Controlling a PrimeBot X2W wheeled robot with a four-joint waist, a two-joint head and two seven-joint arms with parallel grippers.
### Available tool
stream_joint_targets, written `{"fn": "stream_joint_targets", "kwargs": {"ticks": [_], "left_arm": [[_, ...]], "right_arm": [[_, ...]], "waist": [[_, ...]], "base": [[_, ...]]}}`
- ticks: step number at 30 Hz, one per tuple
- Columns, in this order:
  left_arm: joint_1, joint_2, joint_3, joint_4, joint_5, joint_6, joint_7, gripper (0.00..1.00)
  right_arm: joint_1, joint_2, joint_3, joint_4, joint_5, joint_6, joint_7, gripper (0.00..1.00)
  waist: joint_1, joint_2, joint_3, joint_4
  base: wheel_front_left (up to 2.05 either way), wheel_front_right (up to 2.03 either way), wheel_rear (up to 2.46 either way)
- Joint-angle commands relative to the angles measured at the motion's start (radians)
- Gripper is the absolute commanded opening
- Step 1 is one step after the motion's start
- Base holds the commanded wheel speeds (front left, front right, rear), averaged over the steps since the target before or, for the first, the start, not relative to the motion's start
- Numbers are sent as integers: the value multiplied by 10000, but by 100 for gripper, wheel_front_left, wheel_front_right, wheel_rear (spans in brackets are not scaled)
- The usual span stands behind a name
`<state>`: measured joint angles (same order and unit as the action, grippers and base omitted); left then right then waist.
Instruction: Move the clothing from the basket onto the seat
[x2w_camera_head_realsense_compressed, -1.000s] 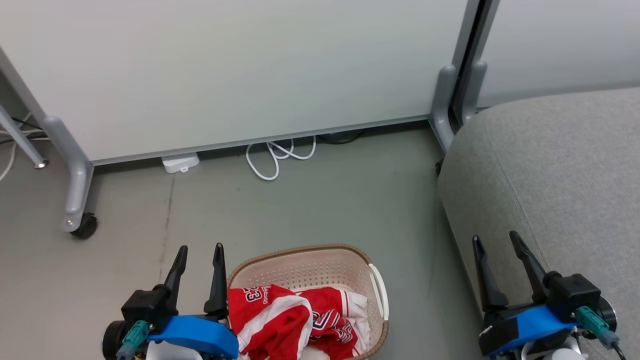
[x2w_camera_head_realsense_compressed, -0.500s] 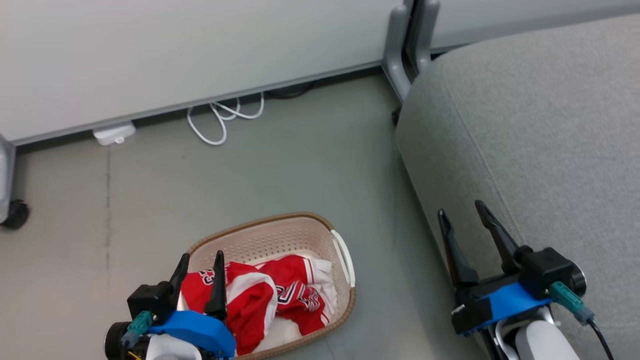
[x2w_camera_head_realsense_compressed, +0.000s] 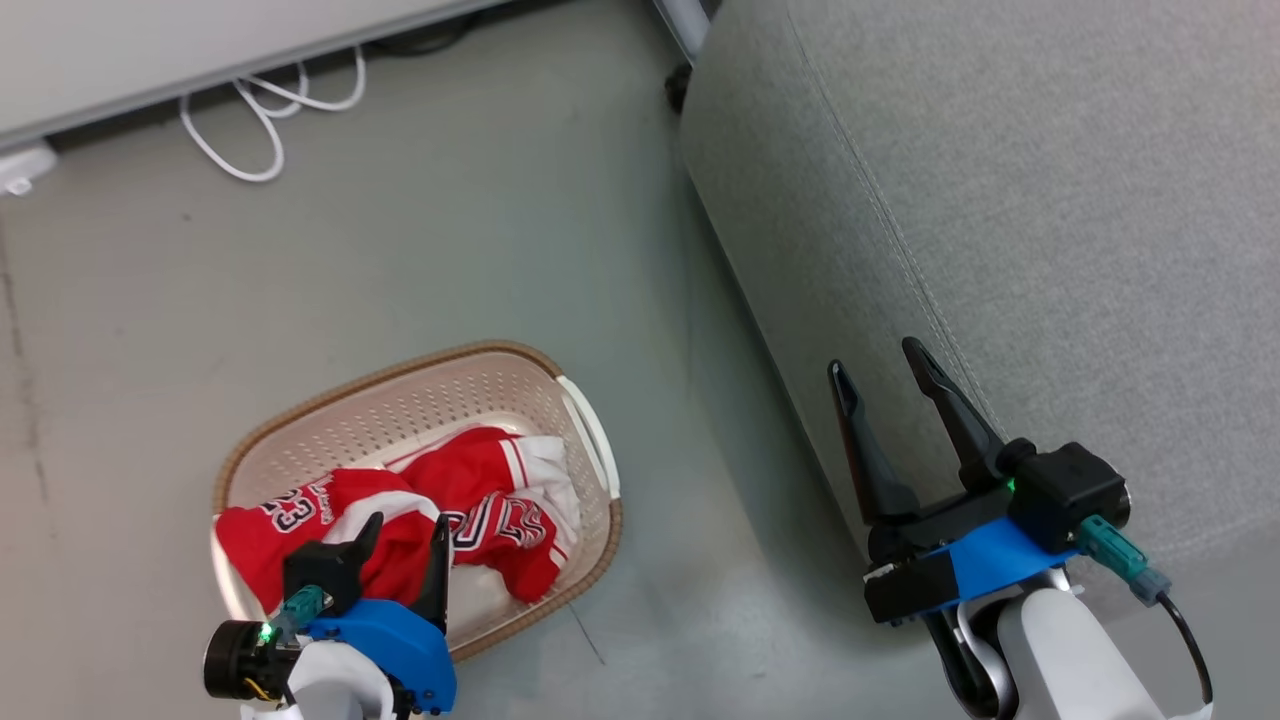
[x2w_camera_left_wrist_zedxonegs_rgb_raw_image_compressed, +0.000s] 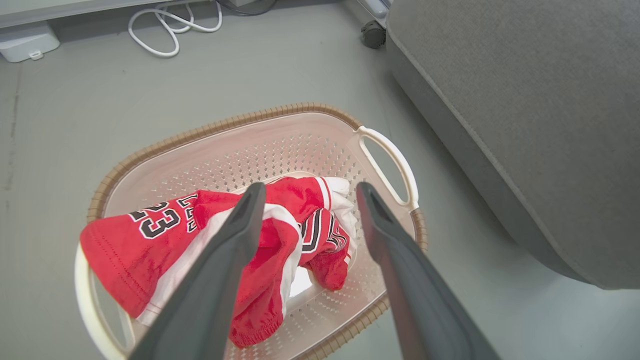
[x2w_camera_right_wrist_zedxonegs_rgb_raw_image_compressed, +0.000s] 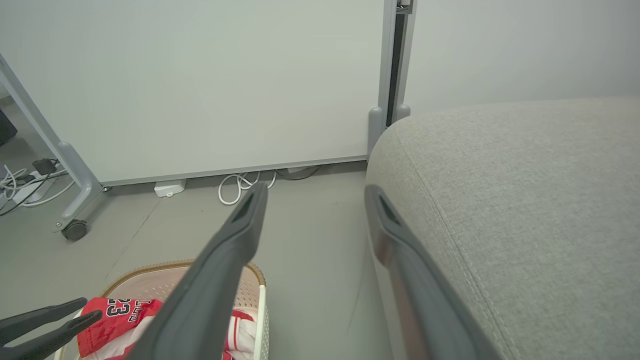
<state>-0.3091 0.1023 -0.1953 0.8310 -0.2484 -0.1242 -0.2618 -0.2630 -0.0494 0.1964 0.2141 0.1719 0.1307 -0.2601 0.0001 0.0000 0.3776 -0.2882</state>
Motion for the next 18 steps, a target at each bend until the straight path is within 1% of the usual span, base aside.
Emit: {"fn": "stream_joint_targets", "kwargs": {"ticks": [1, 8, 14, 18], "left_arm": [[-270, 142, -77, 177, 89, -58, -49, 100], [-1063, 439, -499, 1426, 339, -50, -41, 100], [-1776, 689, -628, 2285, 504, 203, 120, 100], [-2228, 821, -701, 2873, 577, 409, 511, 100]], "right_arm": [[-254, -17, 50, -46, 115, 1, -58, 100], [-399, -17, 117, -433, 381, 1, -63, 100], [-517, -17, 222, -701, 588, 1, -64, 100], [-656, -17, 342, -847, 687, 1, -65, 100]], "waist": [[-1, 0, 484, -405], [-1, 0, 1226, -766], [-1, 0, 1832, -939], [-1, 0, 2235, -966]], "base": [[0, 0, 0], [0, 0, 0], [0, 0, 0], [0, 0, 0]]}}
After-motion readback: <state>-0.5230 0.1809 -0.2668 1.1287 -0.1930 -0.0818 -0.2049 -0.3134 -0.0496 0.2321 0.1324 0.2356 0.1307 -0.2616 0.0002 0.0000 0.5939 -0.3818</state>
